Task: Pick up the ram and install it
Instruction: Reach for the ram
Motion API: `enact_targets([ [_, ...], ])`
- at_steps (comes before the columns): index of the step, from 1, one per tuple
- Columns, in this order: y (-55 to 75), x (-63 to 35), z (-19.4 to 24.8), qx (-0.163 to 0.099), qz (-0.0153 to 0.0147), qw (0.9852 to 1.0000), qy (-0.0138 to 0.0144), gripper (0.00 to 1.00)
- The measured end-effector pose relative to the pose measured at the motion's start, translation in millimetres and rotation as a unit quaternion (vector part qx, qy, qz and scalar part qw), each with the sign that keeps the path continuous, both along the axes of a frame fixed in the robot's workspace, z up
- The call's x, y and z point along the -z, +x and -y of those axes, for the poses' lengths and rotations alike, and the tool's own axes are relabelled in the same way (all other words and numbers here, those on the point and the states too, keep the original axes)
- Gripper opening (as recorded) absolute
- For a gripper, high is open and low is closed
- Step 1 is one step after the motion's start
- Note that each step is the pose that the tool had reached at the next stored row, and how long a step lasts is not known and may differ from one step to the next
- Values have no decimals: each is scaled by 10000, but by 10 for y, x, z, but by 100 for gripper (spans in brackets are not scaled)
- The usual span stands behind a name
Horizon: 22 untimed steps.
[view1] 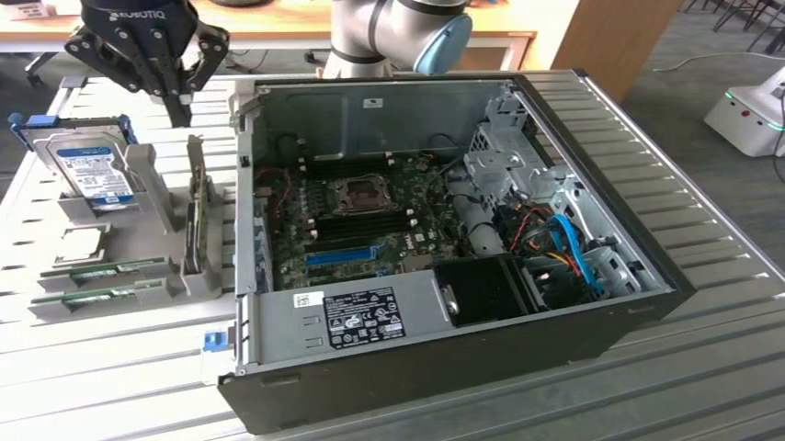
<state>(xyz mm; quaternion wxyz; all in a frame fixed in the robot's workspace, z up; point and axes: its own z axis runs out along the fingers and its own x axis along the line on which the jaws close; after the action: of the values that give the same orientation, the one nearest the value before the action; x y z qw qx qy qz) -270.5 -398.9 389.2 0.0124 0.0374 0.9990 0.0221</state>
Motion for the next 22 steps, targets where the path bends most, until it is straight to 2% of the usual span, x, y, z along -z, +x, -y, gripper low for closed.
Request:
enact_targets([
  [22,-467,9,0,0,-4,10000,0,11],
])
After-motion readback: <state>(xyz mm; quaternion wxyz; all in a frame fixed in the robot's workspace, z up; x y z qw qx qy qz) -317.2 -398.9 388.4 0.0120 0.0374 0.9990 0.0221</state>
